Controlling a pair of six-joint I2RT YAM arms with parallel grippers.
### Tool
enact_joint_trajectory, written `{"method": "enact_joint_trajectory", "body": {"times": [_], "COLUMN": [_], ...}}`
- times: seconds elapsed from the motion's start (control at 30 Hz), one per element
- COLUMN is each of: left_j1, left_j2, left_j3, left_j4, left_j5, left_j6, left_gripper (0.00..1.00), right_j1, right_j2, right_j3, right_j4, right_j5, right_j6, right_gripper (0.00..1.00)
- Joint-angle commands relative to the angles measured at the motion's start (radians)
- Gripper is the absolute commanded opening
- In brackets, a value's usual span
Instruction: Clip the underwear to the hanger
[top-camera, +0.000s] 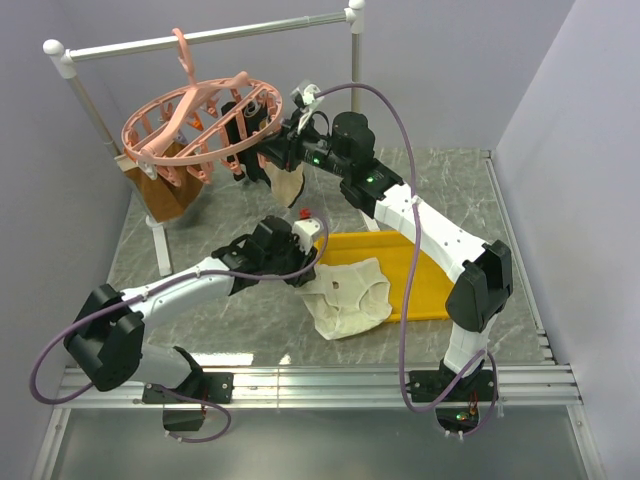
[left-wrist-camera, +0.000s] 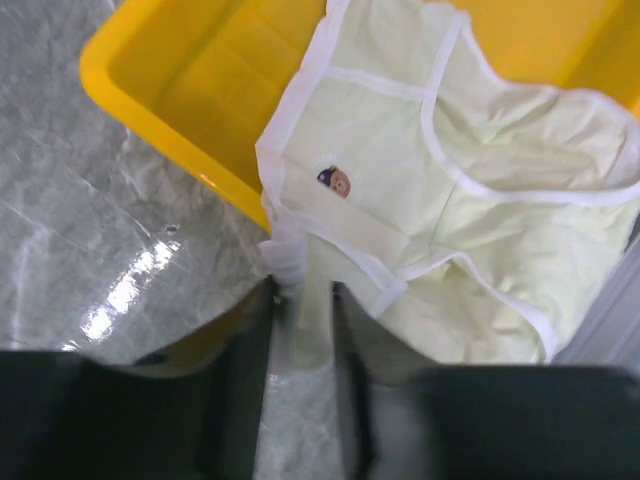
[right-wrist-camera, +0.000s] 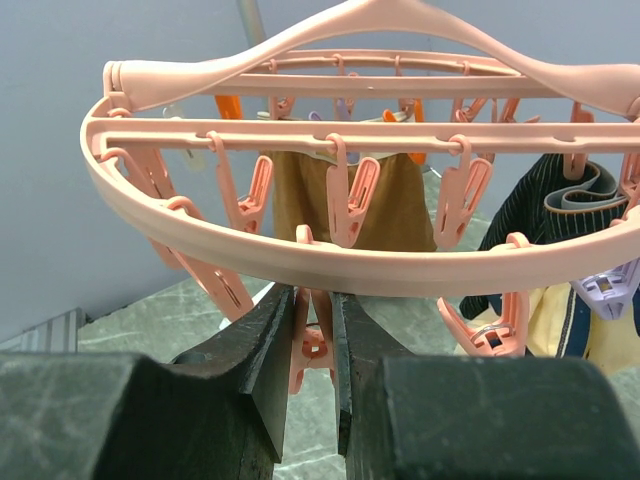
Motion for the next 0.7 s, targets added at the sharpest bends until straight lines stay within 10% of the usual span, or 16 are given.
{"method": "enact_joint_trajectory", "body": {"times": [0.0, 0.67], "left_j1": [-0.003, -0.101], "left_j2": [-0.059, 0.312], "left_j3": [-0.051, 0.154], "left_j4": [0.122, 0.445], "left_j5": [0.025, 0.069], "left_j6": [0.089, 0.187], "left_gripper": [0.39, 0.58], "right_j1": [-0.003, -0.006], "right_j2": [-0.016, 0.001], "right_j3": [0.058, 0.064], "right_j4": [0.037, 0.047], "right_j5": [0.008, 0.006], "right_j6": [-0.011, -0.004], "right_gripper": [0.00, 0.00]}}
